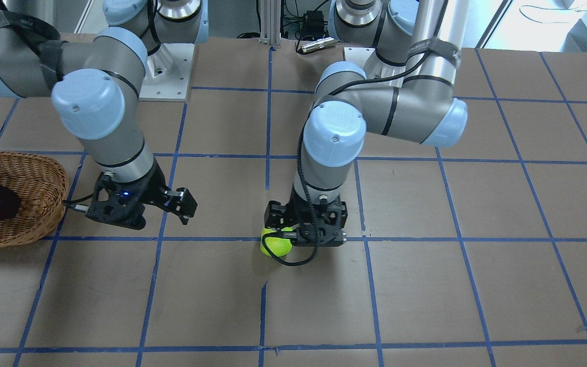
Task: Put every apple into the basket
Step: 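Release the green apple at the table center and raise the left gripper, then lower the right gripper onto the green apple and grasp it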
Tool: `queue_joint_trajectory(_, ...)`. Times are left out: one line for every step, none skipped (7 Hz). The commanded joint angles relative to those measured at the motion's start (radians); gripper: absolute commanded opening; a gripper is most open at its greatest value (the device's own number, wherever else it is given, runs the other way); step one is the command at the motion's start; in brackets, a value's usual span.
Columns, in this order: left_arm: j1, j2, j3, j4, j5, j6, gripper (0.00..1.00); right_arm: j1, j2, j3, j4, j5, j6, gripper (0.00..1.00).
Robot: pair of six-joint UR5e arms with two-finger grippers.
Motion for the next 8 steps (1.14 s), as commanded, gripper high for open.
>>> queue_joint_trajectory(0.150,0.167,0.081,-0.297,0.004,0.222,1.00,0.145,0.111,-0.093,-0.029,0.006,0.160,1.00)
queue_joint_trajectory(0.178,0.233,0.106,-0.411,0.007,0.261,1.00,0.199,0.185,-0.152,-0.031,-0.004,0.200,1.00)
queue_joint_trajectory(0.196,0.300,0.112,-0.470,0.007,0.273,1.00,0.247,0.245,-0.205,-0.034,-0.012,0.249,1.00)
queue_joint_trajectory(0.203,0.351,0.102,-0.461,0.058,0.302,1.00,0.273,0.285,-0.233,-0.035,-0.014,0.285,1.00)
queue_joint_trajectory(0.204,0.371,0.083,-0.505,0.092,0.287,1.00,0.285,0.306,-0.233,-0.037,-0.003,0.287,1.00)
queue_joint_trajectory(0.209,0.386,0.076,-0.527,0.094,0.289,1.00,0.301,0.322,-0.234,-0.038,-0.002,0.287,1.00)
queue_joint_trajectory(0.212,0.376,0.080,-0.525,0.094,0.289,1.00,0.304,0.328,-0.224,-0.054,0.005,0.285,1.00)
queue_joint_trajectory(0.210,0.377,0.079,-0.530,0.090,0.281,1.00,0.307,0.355,-0.221,-0.055,-0.004,0.279,1.00)
